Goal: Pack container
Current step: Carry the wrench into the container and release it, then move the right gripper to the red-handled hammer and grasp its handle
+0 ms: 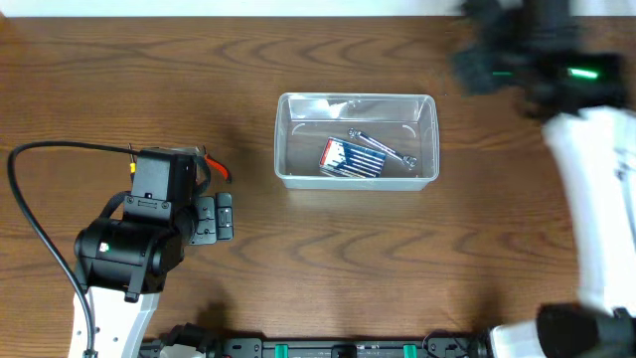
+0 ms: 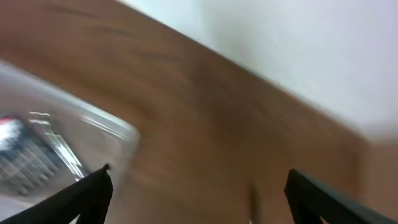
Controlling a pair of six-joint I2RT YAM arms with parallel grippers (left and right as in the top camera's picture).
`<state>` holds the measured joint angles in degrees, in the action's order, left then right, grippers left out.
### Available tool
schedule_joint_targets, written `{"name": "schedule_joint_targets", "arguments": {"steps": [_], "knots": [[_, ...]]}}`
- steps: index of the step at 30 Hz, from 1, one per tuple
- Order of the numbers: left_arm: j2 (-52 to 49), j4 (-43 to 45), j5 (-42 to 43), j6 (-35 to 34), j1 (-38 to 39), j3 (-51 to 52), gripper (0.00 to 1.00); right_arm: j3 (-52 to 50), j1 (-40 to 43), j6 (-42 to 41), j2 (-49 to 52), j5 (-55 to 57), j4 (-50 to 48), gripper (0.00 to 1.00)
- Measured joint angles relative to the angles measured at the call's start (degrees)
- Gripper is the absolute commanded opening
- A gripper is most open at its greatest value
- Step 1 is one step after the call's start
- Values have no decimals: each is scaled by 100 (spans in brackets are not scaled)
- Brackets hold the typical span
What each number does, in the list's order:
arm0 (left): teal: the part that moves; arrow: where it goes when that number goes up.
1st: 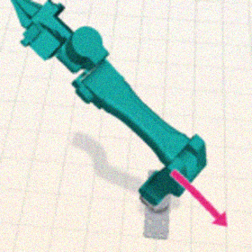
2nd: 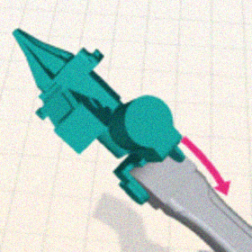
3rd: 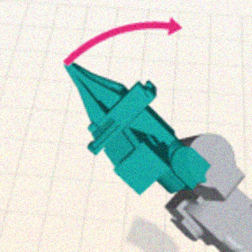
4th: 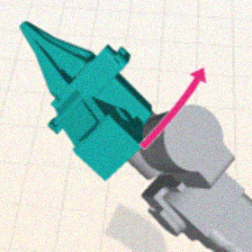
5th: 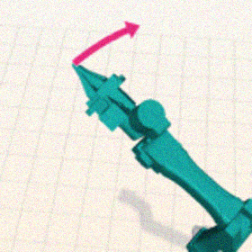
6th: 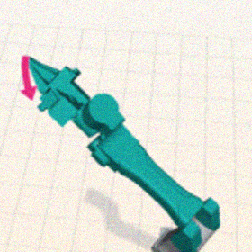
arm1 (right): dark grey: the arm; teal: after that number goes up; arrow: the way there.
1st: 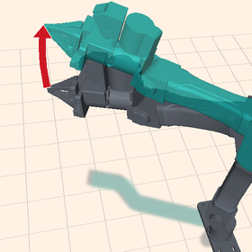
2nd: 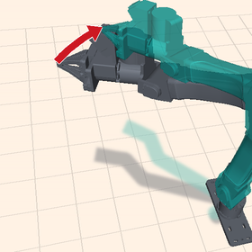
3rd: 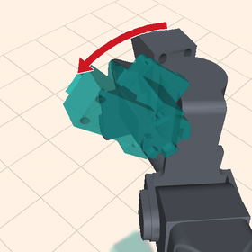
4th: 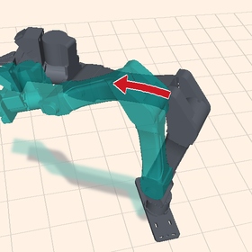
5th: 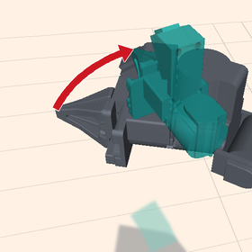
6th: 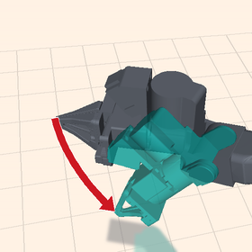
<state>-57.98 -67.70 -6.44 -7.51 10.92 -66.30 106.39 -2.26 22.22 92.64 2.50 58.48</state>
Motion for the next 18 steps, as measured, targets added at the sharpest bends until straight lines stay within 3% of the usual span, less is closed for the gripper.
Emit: {"name": "schedule_joint_targets", "arguments": {"steps": [4, 9, 18], "knots": [[0, 0, 0, 0, 0, 0, 98, -22, 1364, -212, 22, 267, 767, 90], [0, 2, 0, 0, 0, 0, 98, -197, 2426, -144, 973, 321, 962, 91], [0, -22, 0, 0, 0, 0, 98, -286, 3056, -98, 2420, 369, 769, 91]]}}
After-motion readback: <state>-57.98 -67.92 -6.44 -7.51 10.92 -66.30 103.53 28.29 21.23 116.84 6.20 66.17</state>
